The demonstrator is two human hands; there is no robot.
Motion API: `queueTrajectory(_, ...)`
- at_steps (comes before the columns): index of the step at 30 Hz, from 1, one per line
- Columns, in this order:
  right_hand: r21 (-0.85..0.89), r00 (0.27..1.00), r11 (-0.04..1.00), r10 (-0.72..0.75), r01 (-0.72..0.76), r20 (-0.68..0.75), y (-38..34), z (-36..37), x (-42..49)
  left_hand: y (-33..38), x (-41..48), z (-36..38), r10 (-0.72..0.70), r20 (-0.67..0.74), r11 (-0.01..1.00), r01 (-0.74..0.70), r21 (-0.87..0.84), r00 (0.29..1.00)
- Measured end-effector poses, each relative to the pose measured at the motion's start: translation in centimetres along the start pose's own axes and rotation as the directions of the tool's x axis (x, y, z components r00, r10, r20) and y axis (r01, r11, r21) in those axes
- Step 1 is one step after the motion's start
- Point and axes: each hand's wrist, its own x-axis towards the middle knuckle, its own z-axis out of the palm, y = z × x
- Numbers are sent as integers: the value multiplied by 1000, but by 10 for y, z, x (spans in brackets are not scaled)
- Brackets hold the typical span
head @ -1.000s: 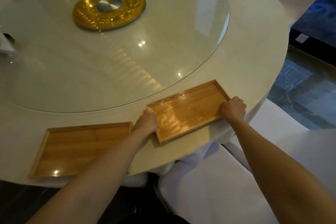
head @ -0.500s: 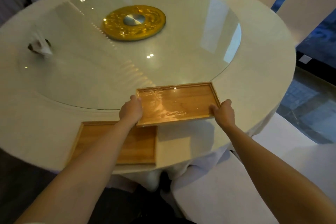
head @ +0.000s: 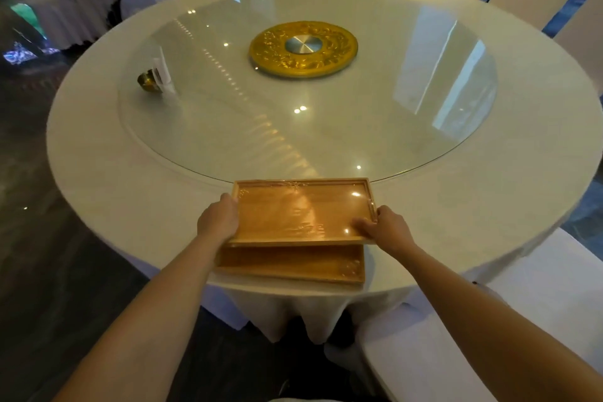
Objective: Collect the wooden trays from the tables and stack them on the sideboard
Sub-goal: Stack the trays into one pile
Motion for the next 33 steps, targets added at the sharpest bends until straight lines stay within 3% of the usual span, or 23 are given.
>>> queueTrajectory(18,-281,1000,960,13,-6,25,-8,33,-33,-41,4,22,61,106,998,-59,-19,993)
queueTrajectory(33,-191,985,979,102,-74,140,7,36,-37,-47,2,25,138,112,990,-141,16,984)
